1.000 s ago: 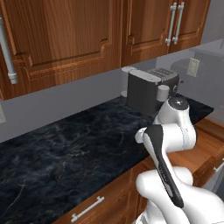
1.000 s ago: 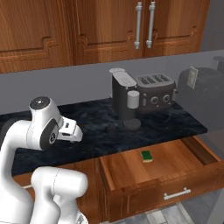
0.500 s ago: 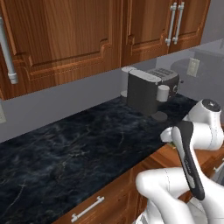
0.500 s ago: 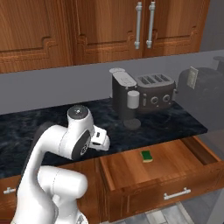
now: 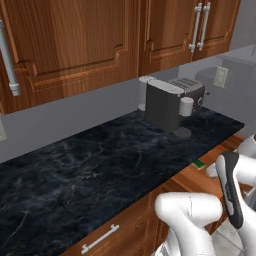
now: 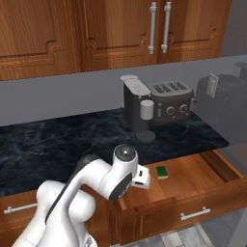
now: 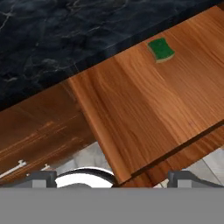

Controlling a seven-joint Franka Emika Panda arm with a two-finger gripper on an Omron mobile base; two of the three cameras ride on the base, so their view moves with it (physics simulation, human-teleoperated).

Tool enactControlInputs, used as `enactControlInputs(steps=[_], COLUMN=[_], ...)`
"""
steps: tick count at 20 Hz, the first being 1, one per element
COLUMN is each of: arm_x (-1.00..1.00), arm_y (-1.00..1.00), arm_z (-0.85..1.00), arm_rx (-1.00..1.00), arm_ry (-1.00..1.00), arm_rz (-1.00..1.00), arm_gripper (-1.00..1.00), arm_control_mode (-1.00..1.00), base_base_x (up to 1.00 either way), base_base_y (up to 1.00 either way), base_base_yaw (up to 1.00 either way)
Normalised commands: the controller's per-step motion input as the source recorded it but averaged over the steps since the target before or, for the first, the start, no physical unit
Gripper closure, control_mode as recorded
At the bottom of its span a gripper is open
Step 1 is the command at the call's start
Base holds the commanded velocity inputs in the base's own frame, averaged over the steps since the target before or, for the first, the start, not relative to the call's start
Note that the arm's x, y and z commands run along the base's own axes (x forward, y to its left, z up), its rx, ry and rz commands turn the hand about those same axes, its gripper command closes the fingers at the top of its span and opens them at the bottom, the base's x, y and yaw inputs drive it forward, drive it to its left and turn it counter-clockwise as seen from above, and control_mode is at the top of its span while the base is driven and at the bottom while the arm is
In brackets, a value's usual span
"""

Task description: Restock the sink supplies by placing the sponge and soap dispenser on the counter and next to the sink. Make sure the soap dispenser is upright.

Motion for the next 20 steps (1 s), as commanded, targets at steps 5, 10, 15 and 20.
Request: enactControlInputs(steps=[5,10,15,20], arm_x=[0.46,0.53,0.73,0.25], arm_y=[-0.67,-0.35,-0.15,-0.26], arm_z=[-0.01,-0.05,-0.27,-0.49], arm_rx=[0.03,0.01,0.00,0.00], arm_ry=[0.04,0.06,0.27,0.19], arm_rz=[0.00,0.03,0.01,0.05], arm_gripper=[-1.00,-1.00,-1.00,-1.00], arm_control_mode=[-1.00,-1.00,-1.00,-1.00], base_base_x=[0.00,0.00,0.00,0.00], base_base_y=[0.00,0.00,0.00,0.00], base_base_yaw=[0.00,0.00,0.00,0.00])
